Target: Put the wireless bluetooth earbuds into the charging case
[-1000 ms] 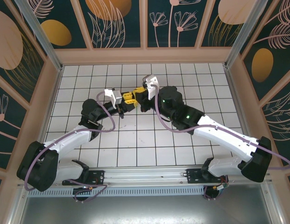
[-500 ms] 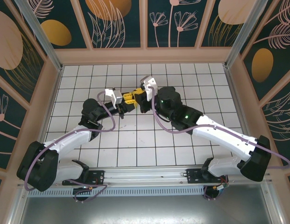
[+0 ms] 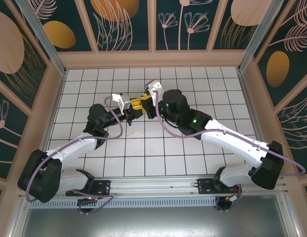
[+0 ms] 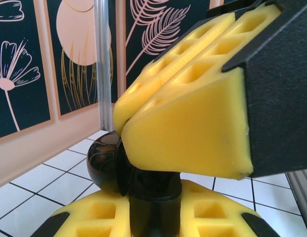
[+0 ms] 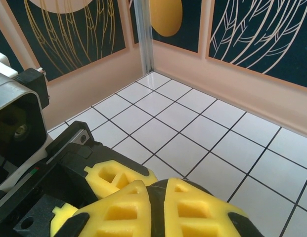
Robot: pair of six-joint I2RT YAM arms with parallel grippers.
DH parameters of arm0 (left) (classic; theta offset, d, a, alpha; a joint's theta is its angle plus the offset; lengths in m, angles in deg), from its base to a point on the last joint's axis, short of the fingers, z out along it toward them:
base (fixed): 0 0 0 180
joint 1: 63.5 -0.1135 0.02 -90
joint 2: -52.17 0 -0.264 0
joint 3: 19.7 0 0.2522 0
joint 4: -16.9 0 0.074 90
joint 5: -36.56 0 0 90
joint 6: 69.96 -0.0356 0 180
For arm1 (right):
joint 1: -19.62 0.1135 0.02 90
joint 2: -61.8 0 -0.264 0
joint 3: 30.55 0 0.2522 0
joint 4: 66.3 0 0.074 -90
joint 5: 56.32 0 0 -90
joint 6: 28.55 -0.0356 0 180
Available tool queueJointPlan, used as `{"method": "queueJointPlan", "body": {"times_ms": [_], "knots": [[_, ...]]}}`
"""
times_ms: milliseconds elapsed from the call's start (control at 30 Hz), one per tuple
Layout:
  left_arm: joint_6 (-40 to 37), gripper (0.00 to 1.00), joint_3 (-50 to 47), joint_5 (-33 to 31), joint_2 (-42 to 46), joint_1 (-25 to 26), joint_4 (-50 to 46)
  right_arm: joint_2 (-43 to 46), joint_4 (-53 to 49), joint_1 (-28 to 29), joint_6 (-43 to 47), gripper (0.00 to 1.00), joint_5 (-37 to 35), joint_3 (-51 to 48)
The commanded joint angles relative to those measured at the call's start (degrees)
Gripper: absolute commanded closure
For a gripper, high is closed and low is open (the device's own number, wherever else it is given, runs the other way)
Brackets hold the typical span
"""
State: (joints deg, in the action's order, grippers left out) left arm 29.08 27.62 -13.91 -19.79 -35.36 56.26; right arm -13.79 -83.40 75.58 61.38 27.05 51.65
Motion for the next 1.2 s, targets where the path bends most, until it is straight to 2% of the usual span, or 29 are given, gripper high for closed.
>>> {"method": "queueJointPlan", "body": {"times_ms": [0, 400, 667, 933, 1167], "knots": [[-1.4, 1.0, 3.6, -3.3, 2.4, 0.2, 6.4, -0.9, -8.1, 1.1, -2.0, 0.85, 1.4, -0.1], [-1.0, 1.0, 3.3, -2.9, 1.4, 0.2, 6.2, 0.5, -6.3, -0.4, -5.9, 0.7, 0.4, 2.7], [-0.8, 1.0, 2.1, -3.2, 0.3, 0.2, 7.0, -0.5, -6.0, -1.5, -7.6, 0.43, 3.5, 8.0], [-0.6, 1.0, 1.1, -2.9, -1.1, 0.2, 8.7, -0.2, -3.7, -3.8, -11.1, 0.33, 9.7, 12.5], [-1.3, 1.0, 0.0, -2.4, -1.7, 0.2, 9.8, -0.8, -5.8, -8.0, -16.1, 0.33, 11.9, 15.4]]}}
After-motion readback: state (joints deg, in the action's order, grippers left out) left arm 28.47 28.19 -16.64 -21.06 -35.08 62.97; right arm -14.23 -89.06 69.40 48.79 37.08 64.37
